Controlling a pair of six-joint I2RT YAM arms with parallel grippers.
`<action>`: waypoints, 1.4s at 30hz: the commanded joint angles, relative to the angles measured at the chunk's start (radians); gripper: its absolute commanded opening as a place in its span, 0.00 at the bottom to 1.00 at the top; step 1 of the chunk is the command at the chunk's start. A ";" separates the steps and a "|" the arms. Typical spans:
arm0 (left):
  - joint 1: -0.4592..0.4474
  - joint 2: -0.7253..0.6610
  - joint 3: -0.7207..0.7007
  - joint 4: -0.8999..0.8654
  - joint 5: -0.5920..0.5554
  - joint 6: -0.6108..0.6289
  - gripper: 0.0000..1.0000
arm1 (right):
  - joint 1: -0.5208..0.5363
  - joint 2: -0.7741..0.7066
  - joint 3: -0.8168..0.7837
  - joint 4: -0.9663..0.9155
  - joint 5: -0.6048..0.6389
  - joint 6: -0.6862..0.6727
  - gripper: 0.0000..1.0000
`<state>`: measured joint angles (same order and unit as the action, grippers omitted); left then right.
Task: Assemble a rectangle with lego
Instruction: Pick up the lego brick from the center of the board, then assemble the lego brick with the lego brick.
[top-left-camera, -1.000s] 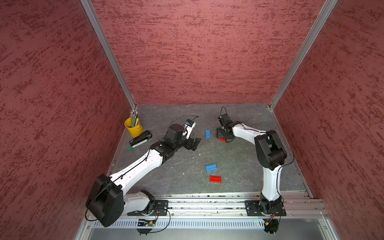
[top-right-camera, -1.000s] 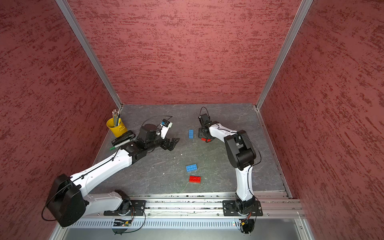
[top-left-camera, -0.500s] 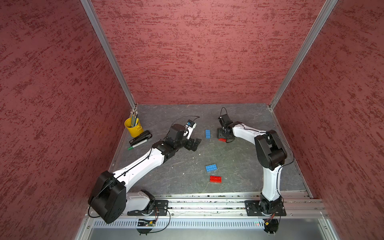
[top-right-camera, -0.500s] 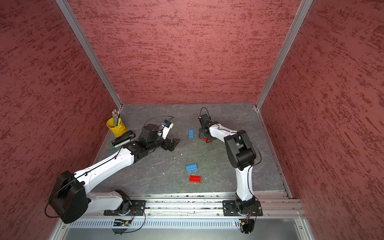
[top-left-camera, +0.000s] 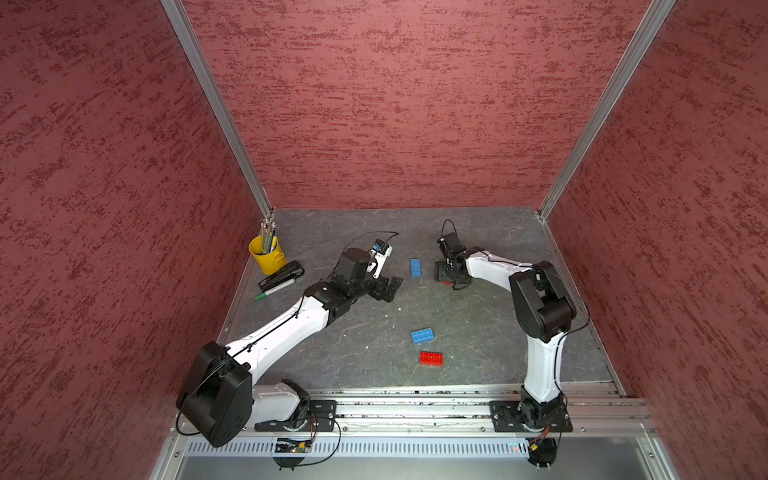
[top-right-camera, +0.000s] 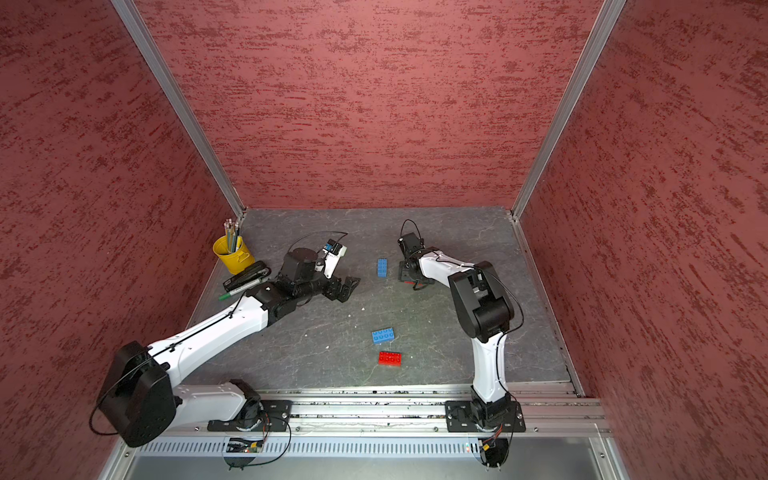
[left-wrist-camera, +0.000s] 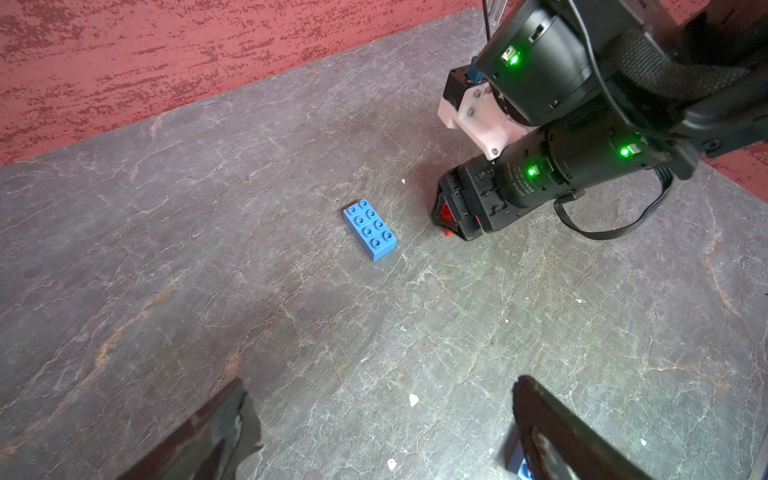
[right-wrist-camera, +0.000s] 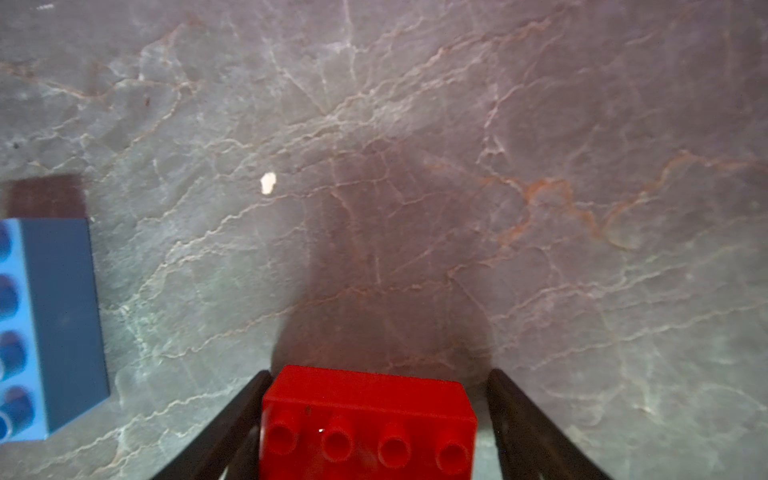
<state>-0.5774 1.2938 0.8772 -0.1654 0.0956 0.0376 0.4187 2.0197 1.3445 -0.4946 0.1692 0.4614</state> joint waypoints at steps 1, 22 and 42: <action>0.001 -0.008 0.024 -0.003 0.001 -0.009 1.00 | 0.010 -0.019 -0.032 -0.015 0.010 0.034 0.73; 0.092 0.001 0.024 0.007 0.055 -0.158 1.00 | 0.044 0.016 0.245 -0.059 -0.023 -0.042 0.55; 0.108 0.000 0.025 -0.013 0.002 -0.139 1.00 | 0.131 0.260 0.581 -0.154 -0.061 -0.068 0.55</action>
<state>-0.4759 1.2938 0.8772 -0.1658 0.1028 -0.0975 0.5564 2.2761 1.8957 -0.6315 0.0986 0.4091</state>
